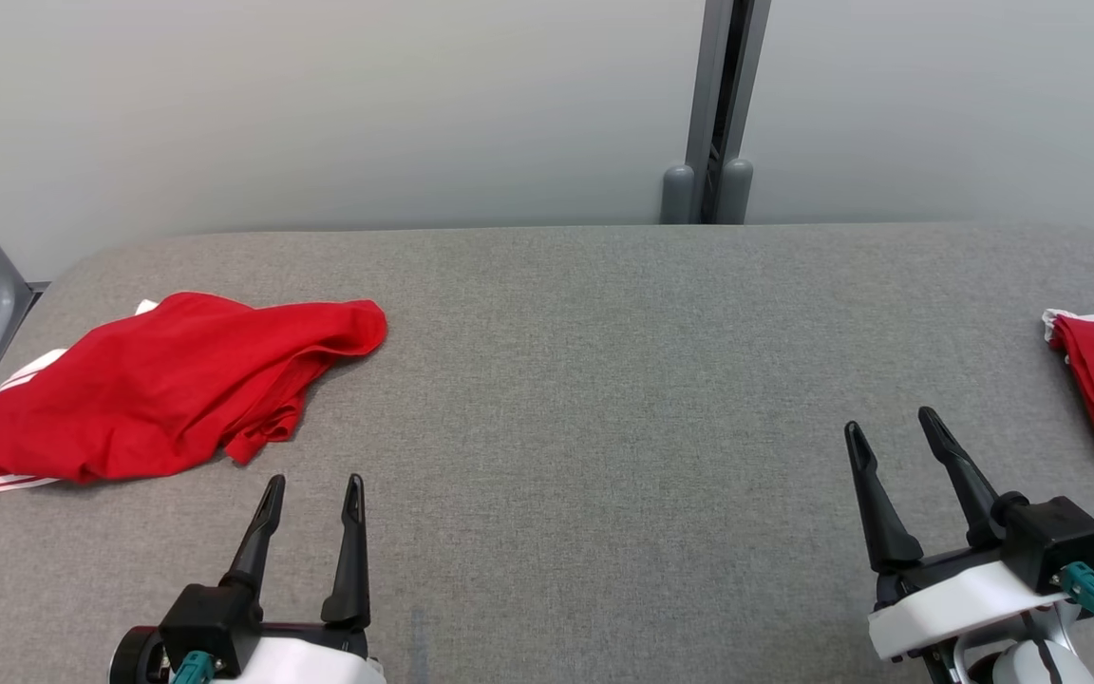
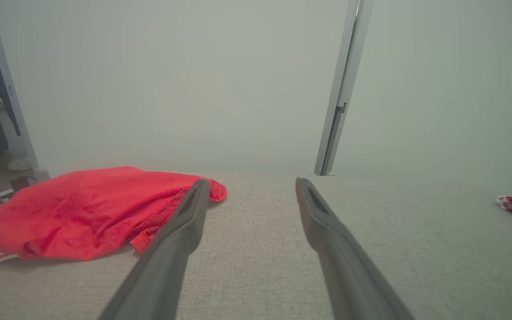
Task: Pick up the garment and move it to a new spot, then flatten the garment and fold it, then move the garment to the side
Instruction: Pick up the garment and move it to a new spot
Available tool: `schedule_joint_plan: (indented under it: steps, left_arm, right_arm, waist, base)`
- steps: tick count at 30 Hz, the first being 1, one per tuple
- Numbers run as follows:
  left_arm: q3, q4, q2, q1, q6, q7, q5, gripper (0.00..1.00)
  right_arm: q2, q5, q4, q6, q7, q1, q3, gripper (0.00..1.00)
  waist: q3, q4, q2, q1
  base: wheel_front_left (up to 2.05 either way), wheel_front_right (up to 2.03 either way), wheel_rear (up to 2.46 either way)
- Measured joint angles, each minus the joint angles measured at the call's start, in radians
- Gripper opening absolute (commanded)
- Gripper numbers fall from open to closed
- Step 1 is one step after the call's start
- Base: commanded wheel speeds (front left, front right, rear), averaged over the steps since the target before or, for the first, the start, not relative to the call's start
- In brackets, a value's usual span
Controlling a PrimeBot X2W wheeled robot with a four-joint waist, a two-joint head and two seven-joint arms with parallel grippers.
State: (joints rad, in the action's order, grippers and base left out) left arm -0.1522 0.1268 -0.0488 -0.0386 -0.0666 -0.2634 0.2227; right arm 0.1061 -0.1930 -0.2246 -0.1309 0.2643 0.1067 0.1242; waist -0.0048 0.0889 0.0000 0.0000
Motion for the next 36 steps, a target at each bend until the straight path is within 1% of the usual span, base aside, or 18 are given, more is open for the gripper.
schedule_joint_plan:
  steps: [4, 11, 12, 13, 14, 20, 24, 26, 27, 30, 33, 36]
  left_arm:
    - [0.006, 0.018, 0.0, 0.001, -0.001, 0.0, 0.0, 1.0]
    - [0.01, 0.042, 0.0, 0.037, 0.001, 0.0, -0.003, 1.0]
    - [0.009, 0.049, 0.0, 0.044, 0.005, 0.0, 0.0, 1.0]
    - [0.013, 0.055, 0.001, 0.05, 0.005, 0.0, 0.027, 1.0]
    - [0.024, 0.063, 0.002, 0.061, 0.002, 0.0, 0.04, 1.0]
    - [0.109, 0.168, -0.007, 0.188, 0.003, 0.0, -0.009, 1.0]
    - [0.152, 0.173, -0.007, 0.253, 0.022, 0.0, -0.031, 1.0]
    - [0.159, 0.172, -0.006, 0.258, 0.023, 0.0, -0.032, 1.0]
    - [0.165, 0.173, -0.005, 0.26, 0.027, 0.0, -0.033, 1.0]
    - [0.161, 0.174, -0.002, 0.269, 0.035, 0.0, -0.035, 1.0]
    - [0.119, 0.174, -0.001, 0.268, 0.034, 0.0, -0.014, 1.0]
    - [0.081, 0.169, 0.001, 0.259, 0.02, 0.0, 0.007, 1.0]
  right_arm:
    - [0.0, 0.0, -0.001, 0.0, 0.0, 0.003, 0.012, 1.0]
    - [0.0, 0.0, 0.007, 0.0, 0.0, 0.017, 0.005, 1.0]
    - [0.0, 0.0, 0.008, 0.0, 0.0, 0.019, 0.003, 1.0]
    - [0.0, 0.001, 0.009, 0.0, 0.0, 0.021, 0.0, 1.0]
    - [0.0, 0.001, 0.01, 0.0, 0.0, 0.023, -0.003, 1.0]
    - [0.0, 0.006, 0.018, 0.0, 0.0, 0.041, -0.001, 1.0]
    - [0.0, 0.006, 0.024, 0.0, 0.0, 0.075, 0.025, 1.0]
    - [0.0, 0.002, 0.025, 0.0, 0.0, 0.082, 0.033, 1.0]
    - [0.001, 0.0, 0.025, 0.0, 0.0, 0.088, 0.041, 1.0]
    - [0.0, -0.006, 0.027, 0.0, 0.0, 0.093, 0.062, 1.0]
    - [0.001, -0.008, 0.021, 0.0, 0.0, 0.09, 0.068, 1.0]
    - [0.002, -0.011, 0.012, 0.0, 0.0, 0.086, 0.08, 1.0]
  waist:
    - [0.008, -0.011, 0.0, 0.0]
    - [0.051, -0.041, 0.0, 0.0]
    - [0.059, -0.045, 0.0, 0.0]
    - [0.067, -0.048, 0.0, 0.0]
    - [0.075, -0.051, 0.0, 0.0]
    - [0.119, -0.062, 0.0, 0.0]
    - [0.149, -0.065, 0.0, 0.0]
    - [0.154, -0.062, 0.0, 0.0]
    - [0.157, -0.056, 0.0, 0.0]
    - [0.158, -0.009, 0.0, 0.0]
    - [0.151, 0.044, 0.0, 0.0]
    - [0.14, 0.106, 0.0, 0.0]
  base:
    - [0.0, 0.0, 0.0]
    - [0.0, 0.0, 0.0]
    - [0.0, 0.0, 0.0]
    - [0.0, 0.0, 0.0]
    - [0.0, 0.0, 0.0]
    - [0.0, 0.0, 0.0]
    - [0.0, 0.0, 0.0]
    - [0.0, 0.0, 0.0]
    - [0.0, 0.0, 0.0]
    - [0.0, 0.0, 0.0]
    - [0.0, 0.0, 0.0]
    - [0.0, 0.0, 0.0]
